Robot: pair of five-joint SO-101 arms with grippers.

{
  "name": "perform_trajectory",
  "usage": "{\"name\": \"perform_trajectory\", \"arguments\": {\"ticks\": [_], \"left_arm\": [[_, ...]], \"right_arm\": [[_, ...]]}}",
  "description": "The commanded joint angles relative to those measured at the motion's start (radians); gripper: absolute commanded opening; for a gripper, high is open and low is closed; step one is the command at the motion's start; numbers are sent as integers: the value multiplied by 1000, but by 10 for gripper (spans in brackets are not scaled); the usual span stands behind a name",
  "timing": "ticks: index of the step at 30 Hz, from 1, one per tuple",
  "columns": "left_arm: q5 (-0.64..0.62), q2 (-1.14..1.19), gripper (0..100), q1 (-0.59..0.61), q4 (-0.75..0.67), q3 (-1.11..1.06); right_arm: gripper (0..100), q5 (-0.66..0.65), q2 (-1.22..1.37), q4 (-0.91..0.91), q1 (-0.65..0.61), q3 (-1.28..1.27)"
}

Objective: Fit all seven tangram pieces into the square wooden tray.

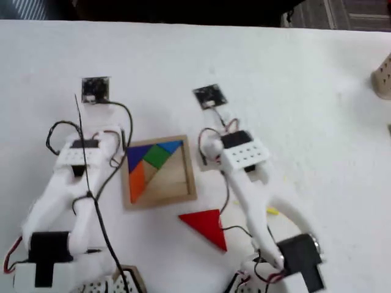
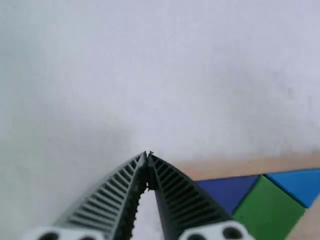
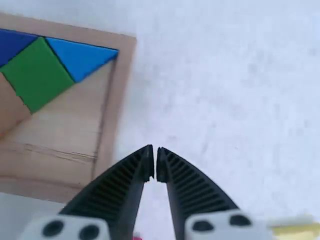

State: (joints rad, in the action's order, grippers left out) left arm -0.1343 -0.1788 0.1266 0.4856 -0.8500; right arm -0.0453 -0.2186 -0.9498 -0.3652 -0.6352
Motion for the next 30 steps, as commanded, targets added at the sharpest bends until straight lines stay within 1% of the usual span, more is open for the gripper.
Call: {"name": "perform_trajectory", "arguments": {"ticks": [1, 5, 9, 12, 15, 18, 20, 23, 25, 27, 30], "left_arm": [[-12, -163, 23, -93, 35, -74], [-12, -303, 23, -151, 35, -184], [-12, -417, 24, -214, 37, -290], [-15, -470, 24, -222, 38, -313], [-18, -479, 24, -179, 35, -310], [-20, -464, 24, -140, 29, -287], [-20, -438, 24, -120, 29, -270], [-20, -386, 24, -108, 29, -238], [-20, -346, 24, -107, 29, -216], [-20, -308, 24, -107, 29, -199], [-20, -254, 24, -107, 29, -170]], "right_arm": [[18, -74, -147, -15, 99, -64], [18, -101, -252, -15, 137, -176], [18, -123, -366, -33, 119, -284], [18, -259, -463, -79, 5, -362], [18, -382, -576, -117, -140, -453], [22, -397, -687, -122, -176, -491], [73, -400, -737, -124, -217, -534], [212, -400, -766, -120, -282, -585], [277, -400, -759, -120, -315, -591], [295, -400, -731, -120, -341, -592], [285, -402, -653, -102, -383, -591]]}}
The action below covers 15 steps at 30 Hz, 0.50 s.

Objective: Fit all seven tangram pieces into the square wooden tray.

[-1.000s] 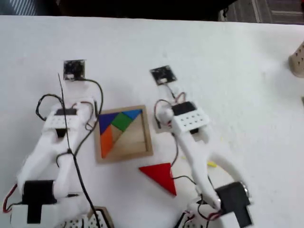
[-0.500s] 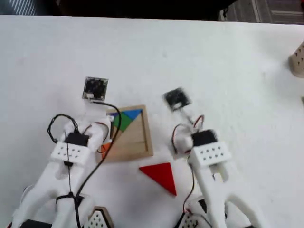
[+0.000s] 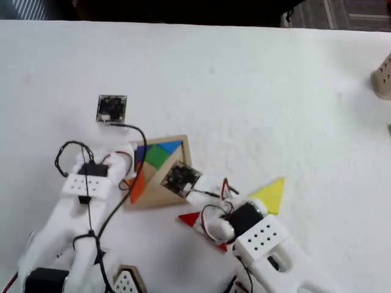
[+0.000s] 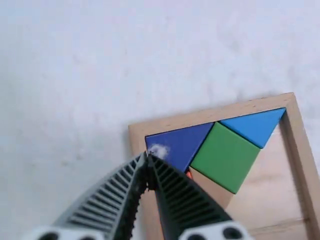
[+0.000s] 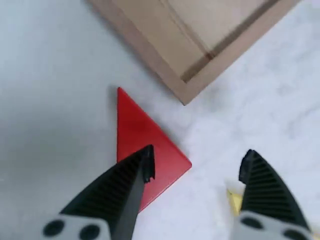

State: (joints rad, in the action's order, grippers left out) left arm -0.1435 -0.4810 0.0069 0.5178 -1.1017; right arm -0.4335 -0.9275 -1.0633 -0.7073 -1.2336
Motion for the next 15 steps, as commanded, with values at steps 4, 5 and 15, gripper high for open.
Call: {"name": "perform_trajectory", "arguments": {"ticks": [4, 5, 15], "left_arm": [[-6, 76, 24, 13, -3, 100], [-6, 76, 24, 13, -3, 100], [-5, 76, 24, 13, -3, 100]], "right_arm": [[286, -58, 205, 41, -93, 17], [286, -63, 232, 51, -99, 20], [343, -61, 343, 22, -99, 77]]}}
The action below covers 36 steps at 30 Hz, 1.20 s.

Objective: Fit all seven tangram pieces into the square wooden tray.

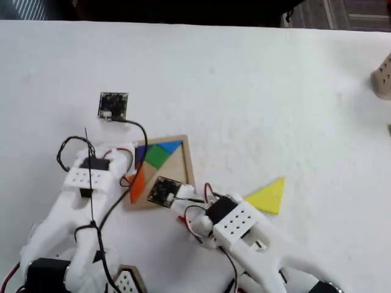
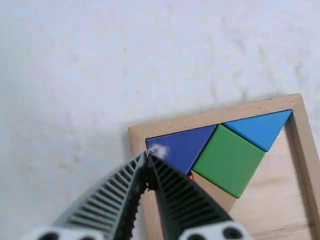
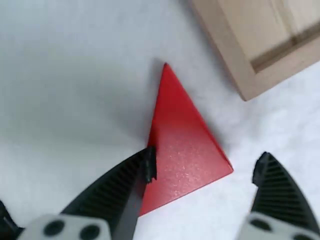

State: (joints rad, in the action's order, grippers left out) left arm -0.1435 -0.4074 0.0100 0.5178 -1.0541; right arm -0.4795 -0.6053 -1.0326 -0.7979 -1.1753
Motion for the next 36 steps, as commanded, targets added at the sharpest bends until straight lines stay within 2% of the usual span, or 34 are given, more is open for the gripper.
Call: {"name": "perform_trajectory", "arguments": {"ticks": [1, 10, 16, 28, 31, 36], "left_arm": [[-5, 2, 24, 10, -3, 54], [-5, 8, 24, 10, -3, 61], [-5, 8, 24, 10, -3, 61], [-5, 10, 24, 10, -41, 54], [-5, 10, 24, 10, -43, 54], [-5, 10, 24, 10, -44, 54]], "right_arm": [[344, -17, 21, -10, -8, 18], [344, -26, 22, -30, 18, 17], [344, -207, 24, -102, 28, -2], [344, -210, 8, -101, 61, -6], [344, -269, -58, -148, 65, -6], [344, -227, -213, -159, 94, -48]]}}
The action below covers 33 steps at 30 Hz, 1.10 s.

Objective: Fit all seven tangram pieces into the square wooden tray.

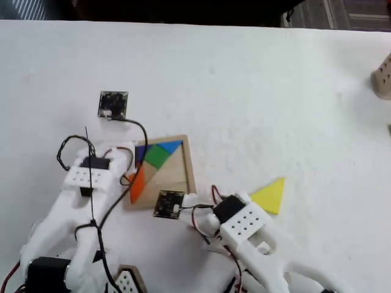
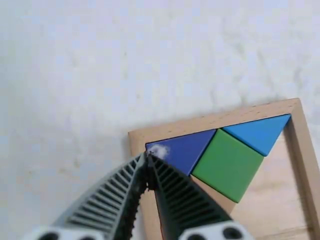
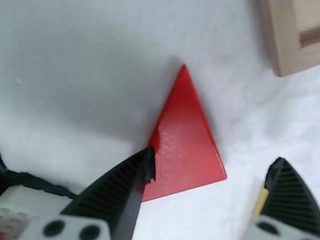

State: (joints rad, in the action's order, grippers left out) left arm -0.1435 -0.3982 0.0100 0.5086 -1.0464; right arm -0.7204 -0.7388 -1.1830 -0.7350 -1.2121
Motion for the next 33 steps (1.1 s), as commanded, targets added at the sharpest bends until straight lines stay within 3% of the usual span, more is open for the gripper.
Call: {"name": "perform_trajectory", "arguments": {"ticks": [1, 8, 19, 28, 33], "left_arm": [[-5, 1, 24, 10, -35, 46], [-5, 1, 24, 10, -35, 46], [-5, 1, 24, 10, -35, 46], [-5, 1, 24, 10, -35, 46], [-5, 1, 24, 12, -35, 46]], "right_arm": [[344, 11, -90, -8, 39, -17], [344, 5, 39, 73, 27, -43], [344, 38, 406, 58, -1, 123], [344, 34, 255, 5, 15, 118], [344, -94, -5, -88, 30, 43]]}}
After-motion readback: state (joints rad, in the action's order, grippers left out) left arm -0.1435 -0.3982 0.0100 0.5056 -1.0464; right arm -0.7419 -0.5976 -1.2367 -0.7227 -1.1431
